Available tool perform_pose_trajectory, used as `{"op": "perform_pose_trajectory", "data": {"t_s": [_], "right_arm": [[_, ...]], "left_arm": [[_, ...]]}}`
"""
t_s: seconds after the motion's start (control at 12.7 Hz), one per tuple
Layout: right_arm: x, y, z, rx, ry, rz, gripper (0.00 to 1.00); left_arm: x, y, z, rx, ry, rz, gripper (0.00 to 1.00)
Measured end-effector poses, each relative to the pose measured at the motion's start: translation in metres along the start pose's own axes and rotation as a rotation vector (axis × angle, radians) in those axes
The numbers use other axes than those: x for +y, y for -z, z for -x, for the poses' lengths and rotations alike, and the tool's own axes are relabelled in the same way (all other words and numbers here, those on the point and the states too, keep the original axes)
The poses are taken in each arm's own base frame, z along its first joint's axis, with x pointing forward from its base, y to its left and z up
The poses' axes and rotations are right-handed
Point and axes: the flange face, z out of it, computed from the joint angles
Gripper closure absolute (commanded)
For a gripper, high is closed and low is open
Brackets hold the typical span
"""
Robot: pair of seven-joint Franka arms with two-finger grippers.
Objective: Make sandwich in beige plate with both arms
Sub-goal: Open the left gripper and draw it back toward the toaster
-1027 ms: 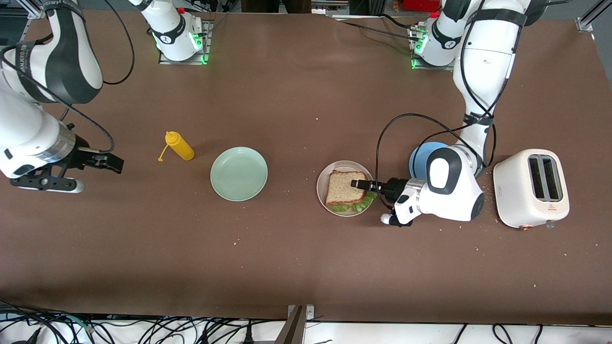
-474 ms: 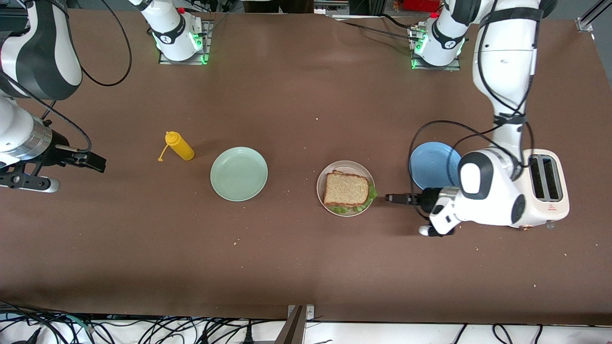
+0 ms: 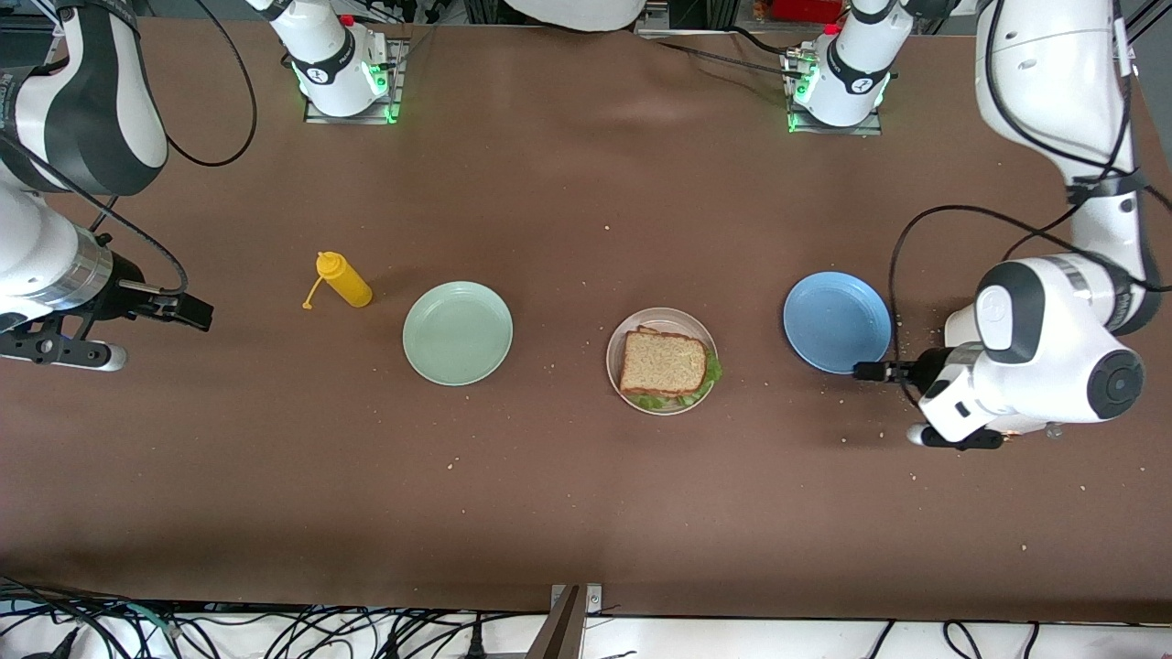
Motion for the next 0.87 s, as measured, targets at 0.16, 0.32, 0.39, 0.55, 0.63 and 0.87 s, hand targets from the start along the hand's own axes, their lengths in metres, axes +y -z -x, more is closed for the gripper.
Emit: {"op": "perform_pose_trajectory", "data": {"t_s": [0.16,0.32,0.39,0.55,0.63,0.87], "right_arm": [[0.0,-0.001,0.0,-0.003,0.0,0.0,0.0],[-0.001,-0.002,0.0,-0.004,0.001,0.001,0.0],[-0.002,-0.002,0.0,-0.005,0.003,0.0,0.0],[-0.008,-0.004,0.001,-0.009,0.005,0.0,0.0],[-0.012,-0.005,0.001,-0.01,0.001,0.0,0.0],[-0.018,-0.007,0.001,-0.013,-0.003,0.001,0.0]], "left_arm": [[-0.01,0.021,0.016,-0.045,-0.008,-0.112,0.0],[-0.014,0.038,0.029,-0.068,0.007,-0.172,0.0],[-0.014,0.045,0.033,-0.07,0.03,-0.187,0.0],[-0.017,0.059,0.039,-0.059,0.092,-0.218,0.0],[-0.02,0.068,0.043,-0.049,0.112,-0.218,0.0],[-0.03,0.098,0.061,-0.015,0.121,-0.188,0.0]]}}
